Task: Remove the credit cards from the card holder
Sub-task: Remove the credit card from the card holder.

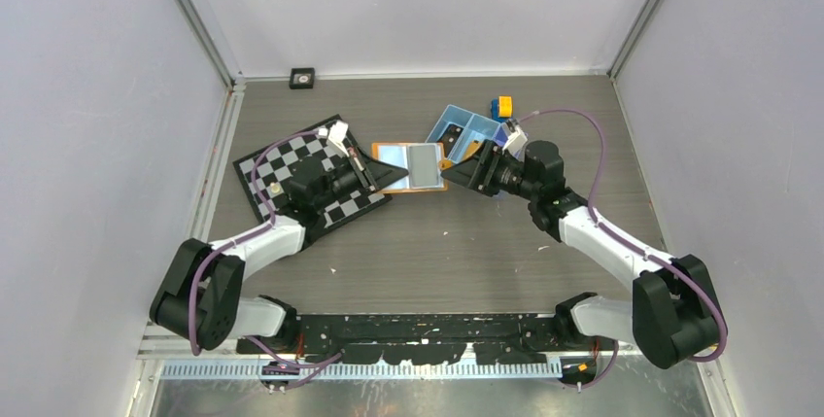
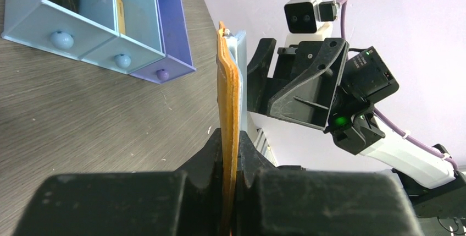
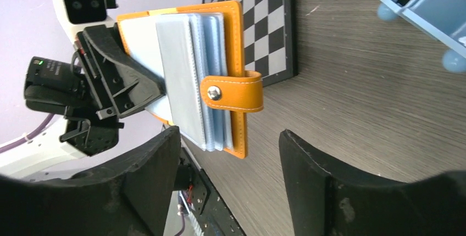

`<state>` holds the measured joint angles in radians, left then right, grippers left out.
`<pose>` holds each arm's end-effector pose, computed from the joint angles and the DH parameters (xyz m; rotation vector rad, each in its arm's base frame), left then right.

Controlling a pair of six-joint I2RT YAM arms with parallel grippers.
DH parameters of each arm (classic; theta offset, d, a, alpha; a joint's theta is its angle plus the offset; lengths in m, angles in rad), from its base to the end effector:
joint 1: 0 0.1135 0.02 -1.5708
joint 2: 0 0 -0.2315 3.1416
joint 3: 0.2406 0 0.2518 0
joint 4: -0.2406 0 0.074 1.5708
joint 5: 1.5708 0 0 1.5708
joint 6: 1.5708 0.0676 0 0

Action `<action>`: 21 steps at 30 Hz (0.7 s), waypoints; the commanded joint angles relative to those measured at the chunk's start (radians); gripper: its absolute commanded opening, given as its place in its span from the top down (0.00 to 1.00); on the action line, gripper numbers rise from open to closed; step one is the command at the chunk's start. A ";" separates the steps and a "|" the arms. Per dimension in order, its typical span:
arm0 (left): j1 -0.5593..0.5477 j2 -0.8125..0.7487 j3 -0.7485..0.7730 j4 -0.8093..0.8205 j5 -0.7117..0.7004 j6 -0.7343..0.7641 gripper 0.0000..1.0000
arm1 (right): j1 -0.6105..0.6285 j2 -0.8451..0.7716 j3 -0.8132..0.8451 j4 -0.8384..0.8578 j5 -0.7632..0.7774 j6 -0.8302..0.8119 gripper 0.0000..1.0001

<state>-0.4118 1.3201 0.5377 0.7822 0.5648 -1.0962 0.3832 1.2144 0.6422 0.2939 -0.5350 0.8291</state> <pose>0.2691 -0.1570 0.2079 -0.1090 1.8197 -1.5686 0.2694 0.1458 0.2122 0.0388 2.0293 1.3018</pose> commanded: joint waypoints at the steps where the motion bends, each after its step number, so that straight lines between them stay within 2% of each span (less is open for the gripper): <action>1: 0.002 0.003 0.003 0.129 0.019 -0.016 1.00 | 0.001 -0.006 0.009 0.122 -0.060 0.029 0.34; 4: 0.002 0.016 0.003 0.168 0.035 -0.038 1.00 | 0.002 -0.009 0.006 0.136 -0.067 0.035 0.45; 6: 0.002 0.024 0.003 0.190 0.043 -0.049 1.00 | 0.001 -0.008 0.004 0.150 -0.075 0.042 0.46; 8: 0.002 0.031 0.003 0.212 0.049 -0.059 1.00 | 0.002 -0.005 0.008 0.135 -0.069 0.040 0.41; 10: 0.002 0.035 0.003 0.222 0.055 -0.066 1.00 | 0.002 -0.003 0.010 0.114 -0.053 0.032 0.27; 12: 0.002 0.036 0.005 0.236 0.061 -0.073 1.00 | 0.000 0.000 0.006 0.137 -0.067 0.040 0.24; 16: 0.002 0.045 0.006 0.242 0.060 -0.086 1.00 | 0.002 0.009 -0.010 0.232 -0.121 0.090 0.41; 21: 0.002 0.082 0.010 0.269 0.066 -0.110 1.00 | 0.001 -0.014 -0.046 0.360 -0.161 0.140 0.56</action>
<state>-0.4118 1.3762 0.5377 0.9436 0.6090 -1.1782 0.3832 1.2182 0.6174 0.4896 -0.6365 0.9192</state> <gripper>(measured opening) 0.064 0.495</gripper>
